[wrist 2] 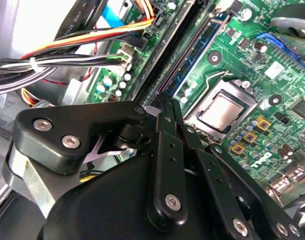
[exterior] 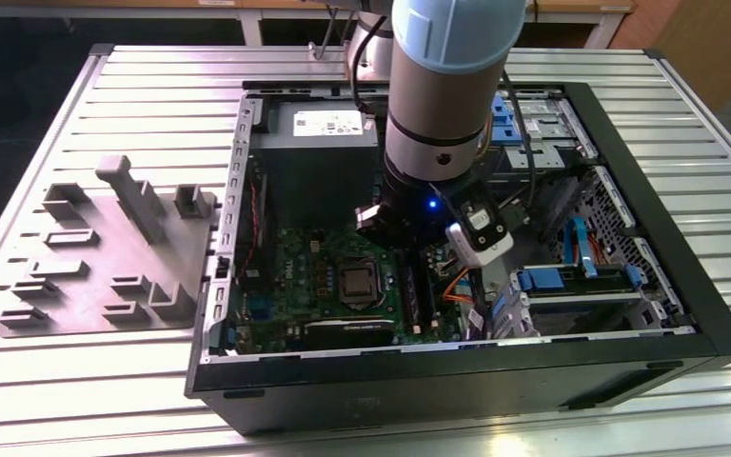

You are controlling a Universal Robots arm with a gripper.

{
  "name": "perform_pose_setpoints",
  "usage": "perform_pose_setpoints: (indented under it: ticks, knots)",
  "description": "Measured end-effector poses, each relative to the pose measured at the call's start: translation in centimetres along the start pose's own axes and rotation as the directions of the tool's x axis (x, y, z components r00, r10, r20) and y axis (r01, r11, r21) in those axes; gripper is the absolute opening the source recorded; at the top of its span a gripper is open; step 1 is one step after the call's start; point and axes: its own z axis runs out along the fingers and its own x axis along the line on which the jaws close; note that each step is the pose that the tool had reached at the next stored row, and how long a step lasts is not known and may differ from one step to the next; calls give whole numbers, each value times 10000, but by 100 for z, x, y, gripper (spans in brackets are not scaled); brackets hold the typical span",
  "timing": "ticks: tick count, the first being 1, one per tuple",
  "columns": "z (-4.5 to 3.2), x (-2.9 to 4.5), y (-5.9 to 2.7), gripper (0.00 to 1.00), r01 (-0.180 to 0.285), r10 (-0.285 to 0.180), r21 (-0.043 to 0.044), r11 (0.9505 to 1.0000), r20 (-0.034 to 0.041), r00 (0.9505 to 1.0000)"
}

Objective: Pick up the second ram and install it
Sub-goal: 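Insert the second ram into the second slot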

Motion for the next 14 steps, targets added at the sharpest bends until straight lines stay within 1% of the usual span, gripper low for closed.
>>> perform_pose_setpoints:
  ticks: [14]
  knots:
    - [1, 0, -1, 12, -41, 41, 1, 10000, 1, 10000]
